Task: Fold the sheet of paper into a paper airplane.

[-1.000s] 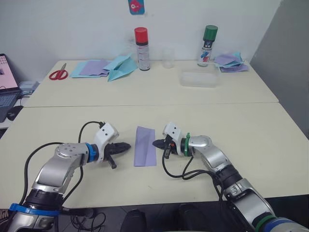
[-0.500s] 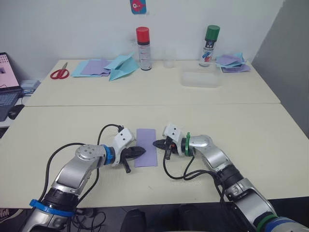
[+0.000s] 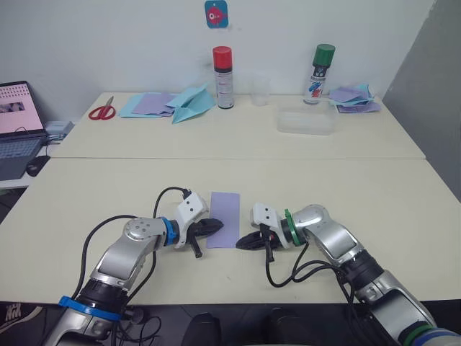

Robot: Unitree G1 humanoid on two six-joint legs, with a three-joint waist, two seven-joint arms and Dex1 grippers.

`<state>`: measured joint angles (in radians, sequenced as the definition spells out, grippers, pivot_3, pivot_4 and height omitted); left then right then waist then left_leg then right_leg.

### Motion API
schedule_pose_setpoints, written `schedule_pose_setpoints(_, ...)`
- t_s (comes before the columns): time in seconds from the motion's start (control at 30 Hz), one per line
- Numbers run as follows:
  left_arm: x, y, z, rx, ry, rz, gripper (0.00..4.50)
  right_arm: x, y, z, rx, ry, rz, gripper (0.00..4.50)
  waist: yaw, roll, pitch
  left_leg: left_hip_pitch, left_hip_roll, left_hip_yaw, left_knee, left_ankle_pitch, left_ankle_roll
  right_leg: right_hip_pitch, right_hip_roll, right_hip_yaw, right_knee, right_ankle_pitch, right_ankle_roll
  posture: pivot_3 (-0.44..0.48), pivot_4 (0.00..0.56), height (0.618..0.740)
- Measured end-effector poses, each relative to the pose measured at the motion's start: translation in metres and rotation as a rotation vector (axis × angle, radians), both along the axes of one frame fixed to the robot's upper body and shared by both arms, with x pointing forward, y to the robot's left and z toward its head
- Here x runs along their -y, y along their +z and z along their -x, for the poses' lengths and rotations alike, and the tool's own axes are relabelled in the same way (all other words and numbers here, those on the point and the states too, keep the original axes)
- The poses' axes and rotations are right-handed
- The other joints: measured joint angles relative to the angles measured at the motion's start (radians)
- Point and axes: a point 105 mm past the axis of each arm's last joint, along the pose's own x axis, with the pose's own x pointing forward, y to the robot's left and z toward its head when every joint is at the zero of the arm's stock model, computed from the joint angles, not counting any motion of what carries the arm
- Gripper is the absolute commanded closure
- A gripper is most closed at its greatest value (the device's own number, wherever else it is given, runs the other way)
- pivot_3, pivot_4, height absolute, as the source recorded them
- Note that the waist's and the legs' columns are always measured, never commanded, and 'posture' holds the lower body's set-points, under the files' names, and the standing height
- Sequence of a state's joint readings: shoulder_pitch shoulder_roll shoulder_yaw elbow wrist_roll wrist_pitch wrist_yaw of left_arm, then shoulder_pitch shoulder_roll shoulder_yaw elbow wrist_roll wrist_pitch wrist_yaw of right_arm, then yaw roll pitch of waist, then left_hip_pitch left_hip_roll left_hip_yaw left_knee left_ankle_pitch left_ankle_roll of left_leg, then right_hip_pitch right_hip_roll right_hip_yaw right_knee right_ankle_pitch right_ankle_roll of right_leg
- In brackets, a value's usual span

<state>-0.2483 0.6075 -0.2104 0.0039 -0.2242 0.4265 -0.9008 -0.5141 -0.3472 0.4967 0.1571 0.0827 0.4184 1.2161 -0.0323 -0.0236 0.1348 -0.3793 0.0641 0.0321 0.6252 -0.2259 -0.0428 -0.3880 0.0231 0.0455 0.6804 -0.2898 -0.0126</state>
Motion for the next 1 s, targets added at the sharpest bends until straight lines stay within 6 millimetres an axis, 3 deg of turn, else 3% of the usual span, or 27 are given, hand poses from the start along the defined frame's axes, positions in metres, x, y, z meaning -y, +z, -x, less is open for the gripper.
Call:
schedule_pose_setpoints(0.2, 0.001, 0.001, -0.001, 0.013, 0.000, 0.005, 4.50, 0.008, 0.004, -0.004, -0.078, -0.048, -0.035, 4.47, 0.000, 0.000, 0.001, -0.001, -0.001, 0.000, 0.000, 0.000, 0.000, 0.000, -0.001, 0.000, 0.000, 0.000, -0.001, 0.000, 0.150, 0.740)
schedule_pose_setpoints(0.4, 0.001, 0.001, -0.001, 0.022, -0.005, 0.003, 4.50, -0.002, 0.026, -0.040, 0.012, -0.194, -0.162, 4.47, 0.000, 0.001, 0.003, -0.001, -0.001, 0.000, 0.000, 0.000, 0.000, 0.000, -0.001, 0.000, 0.000, 0.000, 0.000, 0.000, 0.150, 0.740)
schedule_pose_setpoints(0.53, 0.002, 0.001, -0.001, 0.029, -0.012, -0.001, 4.50, -0.014, 0.019, -0.057, 0.059, -0.269, -0.159, 4.47, 0.001, 0.001, 0.004, -0.002, -0.001, 0.000, 0.000, 0.000, 0.000, 0.000, -0.001, 0.000, 0.000, 0.000, 0.000, 0.000, 0.150, 0.740)
schedule_pose_setpoints(0.63, 0.003, 0.001, -0.001, 0.033, -0.017, -0.004, 4.50, -0.010, 0.009, -0.066, 0.090, -0.305, -0.120, 4.47, 0.001, 0.001, 0.004, -0.002, -0.001, 0.001, 0.000, 0.000, 0.000, 0.000, -0.002, 0.000, 0.000, 0.000, 0.000, 0.000, 0.150, 0.740)
schedule_pose_setpoints(0.8, 0.002, 0.001, -0.002, 0.035, -0.015, -0.014, 4.50, -0.014, 0.011, -0.081, 0.185, -0.310, -0.094, 4.47, 0.000, 0.002, 0.004, 0.000, -0.001, 0.000, 0.000, 0.000, 0.000, 0.000, -0.002, 0.000, 0.000, 0.000, 0.000, 0.000, 0.150, 0.740)
schedule_pose_setpoints(1.0, 0.003, 0.000, -0.002, 0.037, -0.021, -0.020, 4.50, -0.008, 0.015, -0.110, 0.267, -0.439, -0.080, 4.47, 0.000, 0.002, 0.004, 0.000, -0.001, 0.000, 0.000, 0.000, 0.000, 0.000, -0.003, 0.001, 0.000, 0.000, 0.000, 0.000, 0.150, 0.740)
